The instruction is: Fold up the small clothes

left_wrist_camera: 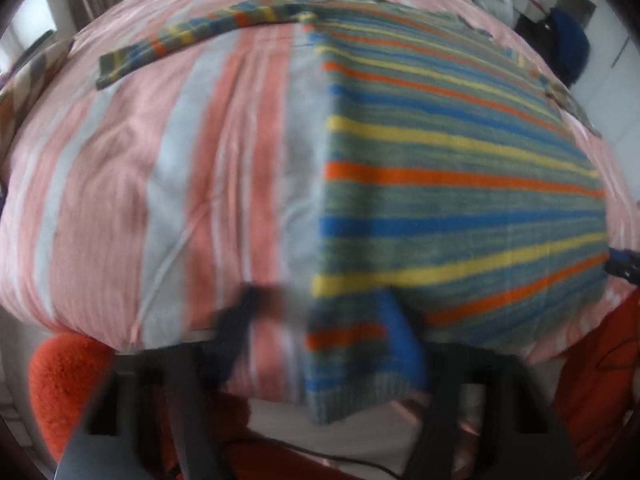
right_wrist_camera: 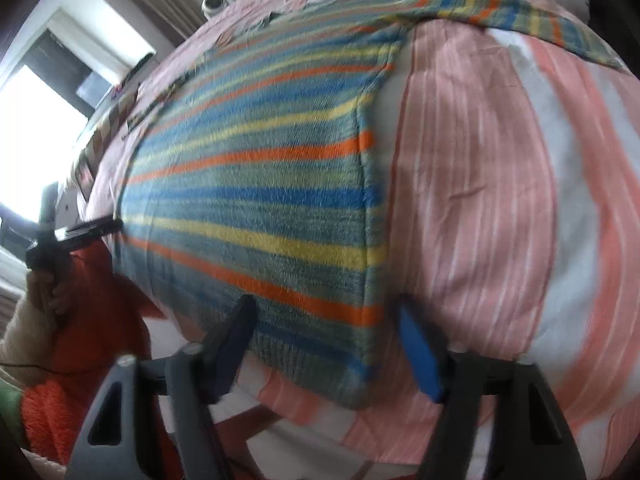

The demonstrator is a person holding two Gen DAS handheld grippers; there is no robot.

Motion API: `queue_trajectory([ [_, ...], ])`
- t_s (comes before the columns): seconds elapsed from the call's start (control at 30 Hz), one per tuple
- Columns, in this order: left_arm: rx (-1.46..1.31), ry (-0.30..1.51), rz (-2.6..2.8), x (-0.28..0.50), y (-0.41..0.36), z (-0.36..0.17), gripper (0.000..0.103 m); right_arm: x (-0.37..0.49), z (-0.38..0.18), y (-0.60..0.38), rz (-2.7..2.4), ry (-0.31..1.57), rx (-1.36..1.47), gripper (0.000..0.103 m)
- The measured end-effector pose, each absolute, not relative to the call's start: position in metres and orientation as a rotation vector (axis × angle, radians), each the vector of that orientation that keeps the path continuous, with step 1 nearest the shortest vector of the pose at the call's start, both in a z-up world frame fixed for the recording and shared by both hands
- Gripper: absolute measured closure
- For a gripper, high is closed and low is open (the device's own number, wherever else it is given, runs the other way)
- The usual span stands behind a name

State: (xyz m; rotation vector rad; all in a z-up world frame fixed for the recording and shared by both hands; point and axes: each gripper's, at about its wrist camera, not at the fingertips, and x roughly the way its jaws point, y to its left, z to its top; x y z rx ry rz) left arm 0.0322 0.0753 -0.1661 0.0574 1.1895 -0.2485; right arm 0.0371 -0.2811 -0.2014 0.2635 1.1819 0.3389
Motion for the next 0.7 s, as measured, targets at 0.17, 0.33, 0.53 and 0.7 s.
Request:
queue_trajectory([
  [0.17,-0.032,1.229,-0.287,0.011,0.088,-0.154,0.103,0.026,-0.182,-0.286,0.341,1.213,0.215,0.099],
  [0.33,0.023,1.295,-0.207,0.002,0.097,-0.172,0.103,0.011,-0.181,-0.287,0.264,1.247,0.122,0.100],
  [0.53,0.080,1.244,-0.187,0.004,0.085,-0.161,0.090,0.022,-0.190,-0.287,0.259,1.228,0.127,0.087],
  [0.7,-0.010,1.077,-0.138,-0.016,0.105,-0.119,0.028,0.000,-0.163,-0.301,0.205,1.142,0.131,0.038],
])
